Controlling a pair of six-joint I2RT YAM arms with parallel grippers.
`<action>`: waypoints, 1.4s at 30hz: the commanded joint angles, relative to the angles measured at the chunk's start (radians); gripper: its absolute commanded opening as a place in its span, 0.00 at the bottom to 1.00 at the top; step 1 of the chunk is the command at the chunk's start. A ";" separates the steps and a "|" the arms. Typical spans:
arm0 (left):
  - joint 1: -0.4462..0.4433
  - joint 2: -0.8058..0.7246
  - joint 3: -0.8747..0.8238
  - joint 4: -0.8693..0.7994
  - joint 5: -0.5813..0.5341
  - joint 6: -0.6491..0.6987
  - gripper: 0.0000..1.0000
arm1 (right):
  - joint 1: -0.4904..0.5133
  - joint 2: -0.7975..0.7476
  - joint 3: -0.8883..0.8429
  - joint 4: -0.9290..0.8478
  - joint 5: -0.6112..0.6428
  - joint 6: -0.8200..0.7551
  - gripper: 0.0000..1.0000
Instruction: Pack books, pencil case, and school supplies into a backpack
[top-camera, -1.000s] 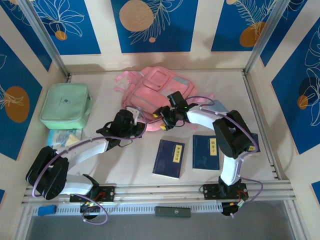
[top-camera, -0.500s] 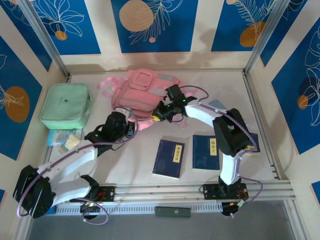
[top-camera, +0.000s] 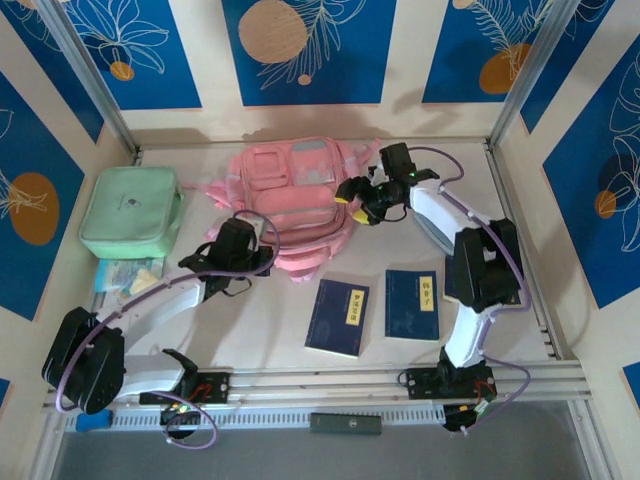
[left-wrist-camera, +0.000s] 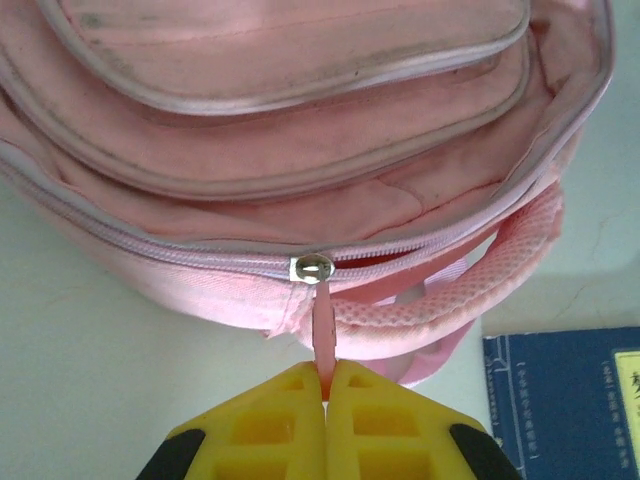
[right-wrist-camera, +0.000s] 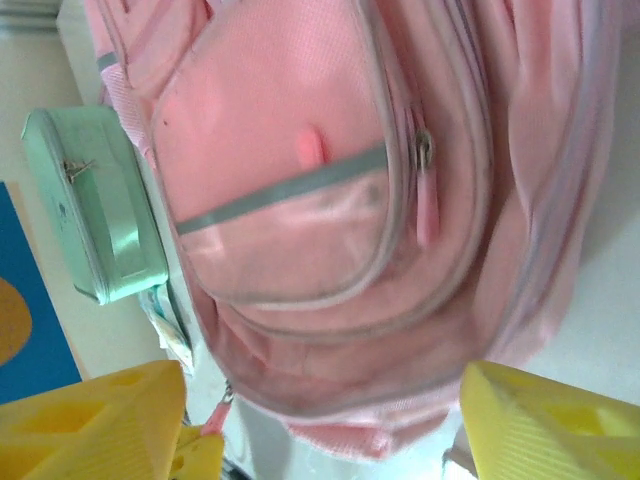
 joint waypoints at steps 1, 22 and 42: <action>-0.003 0.019 0.042 0.079 0.051 -0.034 0.00 | 0.073 -0.104 -0.114 -0.036 0.071 0.183 0.79; -0.025 -0.013 0.031 0.045 0.053 -0.023 0.00 | 0.353 0.232 0.140 -0.076 0.510 0.575 0.52; 0.193 0.040 0.028 0.143 0.180 -0.044 0.00 | 0.170 0.009 -0.008 0.045 0.281 0.337 0.00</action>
